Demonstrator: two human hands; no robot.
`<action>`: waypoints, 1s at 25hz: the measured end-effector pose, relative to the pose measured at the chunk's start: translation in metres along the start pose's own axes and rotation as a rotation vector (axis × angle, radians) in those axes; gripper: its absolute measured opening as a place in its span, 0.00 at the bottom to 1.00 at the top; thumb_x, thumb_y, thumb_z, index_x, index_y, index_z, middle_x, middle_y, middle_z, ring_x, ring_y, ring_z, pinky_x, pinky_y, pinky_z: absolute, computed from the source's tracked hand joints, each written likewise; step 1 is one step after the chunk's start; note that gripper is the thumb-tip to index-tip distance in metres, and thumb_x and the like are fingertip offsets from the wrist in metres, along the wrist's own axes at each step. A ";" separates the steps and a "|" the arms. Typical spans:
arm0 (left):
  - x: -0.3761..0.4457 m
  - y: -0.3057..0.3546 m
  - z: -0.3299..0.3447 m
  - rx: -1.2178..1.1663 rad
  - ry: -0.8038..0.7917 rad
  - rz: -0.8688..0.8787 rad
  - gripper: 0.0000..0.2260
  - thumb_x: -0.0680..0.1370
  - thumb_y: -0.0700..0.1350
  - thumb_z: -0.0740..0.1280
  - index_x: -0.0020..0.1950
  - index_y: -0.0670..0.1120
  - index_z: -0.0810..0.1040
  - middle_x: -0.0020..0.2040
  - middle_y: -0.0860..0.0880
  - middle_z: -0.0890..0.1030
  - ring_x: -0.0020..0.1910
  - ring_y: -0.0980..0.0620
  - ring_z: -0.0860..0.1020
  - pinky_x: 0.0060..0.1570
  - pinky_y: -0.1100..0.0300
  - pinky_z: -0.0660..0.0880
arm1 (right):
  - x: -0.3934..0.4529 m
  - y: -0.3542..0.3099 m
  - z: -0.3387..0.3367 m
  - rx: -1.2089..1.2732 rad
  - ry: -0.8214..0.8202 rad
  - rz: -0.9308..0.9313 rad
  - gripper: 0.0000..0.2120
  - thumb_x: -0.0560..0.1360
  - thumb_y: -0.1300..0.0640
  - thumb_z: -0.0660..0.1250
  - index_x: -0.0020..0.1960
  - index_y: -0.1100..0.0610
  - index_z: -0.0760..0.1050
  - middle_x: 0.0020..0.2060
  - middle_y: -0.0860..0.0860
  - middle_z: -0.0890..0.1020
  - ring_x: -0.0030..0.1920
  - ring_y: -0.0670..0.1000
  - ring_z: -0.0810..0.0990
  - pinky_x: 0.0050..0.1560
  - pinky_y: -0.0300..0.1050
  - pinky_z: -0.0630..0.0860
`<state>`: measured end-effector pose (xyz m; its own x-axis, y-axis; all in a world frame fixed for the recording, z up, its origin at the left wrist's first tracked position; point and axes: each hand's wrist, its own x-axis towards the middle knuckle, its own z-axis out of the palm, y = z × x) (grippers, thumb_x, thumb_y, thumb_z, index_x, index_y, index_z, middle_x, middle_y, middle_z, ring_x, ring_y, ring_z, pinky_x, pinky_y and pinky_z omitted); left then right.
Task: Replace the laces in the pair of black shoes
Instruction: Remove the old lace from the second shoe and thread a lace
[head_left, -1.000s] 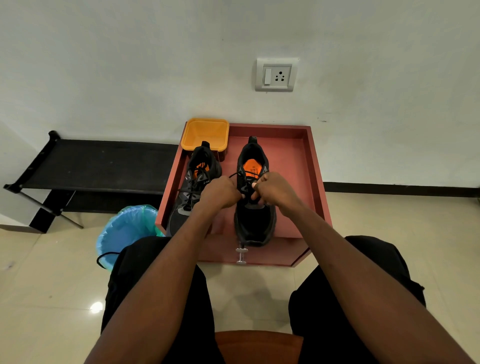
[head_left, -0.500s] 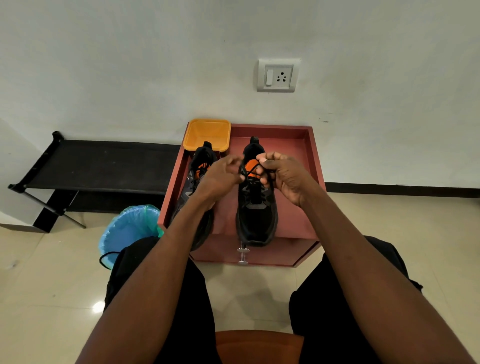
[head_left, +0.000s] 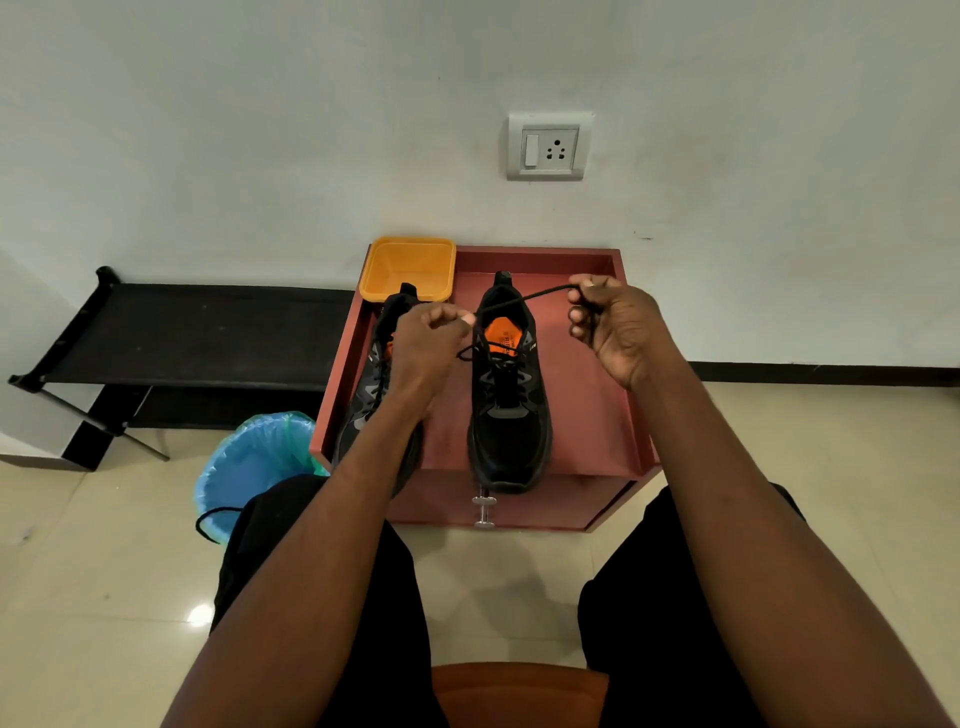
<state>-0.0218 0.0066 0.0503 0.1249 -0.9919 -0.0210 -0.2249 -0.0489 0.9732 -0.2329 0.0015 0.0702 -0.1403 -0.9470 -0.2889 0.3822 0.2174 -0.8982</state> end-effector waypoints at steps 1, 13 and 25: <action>0.003 -0.006 -0.001 0.063 0.072 -0.050 0.07 0.77 0.38 0.68 0.39 0.44 0.82 0.37 0.49 0.81 0.36 0.58 0.78 0.41 0.61 0.78 | 0.002 -0.001 -0.003 -0.040 0.038 -0.004 0.11 0.80 0.68 0.57 0.51 0.59 0.77 0.35 0.50 0.80 0.29 0.46 0.76 0.31 0.39 0.73; 0.000 -0.001 0.022 0.136 -0.194 0.158 0.20 0.77 0.41 0.71 0.69 0.45 0.75 0.63 0.50 0.80 0.64 0.56 0.76 0.66 0.55 0.72 | -0.006 0.019 0.015 -0.518 -0.010 -0.053 0.06 0.75 0.65 0.72 0.42 0.60 0.76 0.31 0.52 0.79 0.27 0.45 0.73 0.29 0.37 0.70; 0.013 -0.017 0.043 0.113 -0.176 0.206 0.05 0.80 0.41 0.68 0.50 0.46 0.84 0.44 0.49 0.85 0.46 0.51 0.82 0.49 0.55 0.79 | 0.002 0.035 0.024 -0.389 0.057 0.042 0.09 0.77 0.56 0.72 0.42 0.60 0.78 0.29 0.50 0.77 0.27 0.44 0.72 0.27 0.36 0.69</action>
<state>-0.0584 -0.0105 0.0235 -0.1022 -0.9869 0.1252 -0.3354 0.1527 0.9296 -0.1982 0.0013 0.0464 -0.1864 -0.9233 -0.3359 0.0157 0.3390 -0.9406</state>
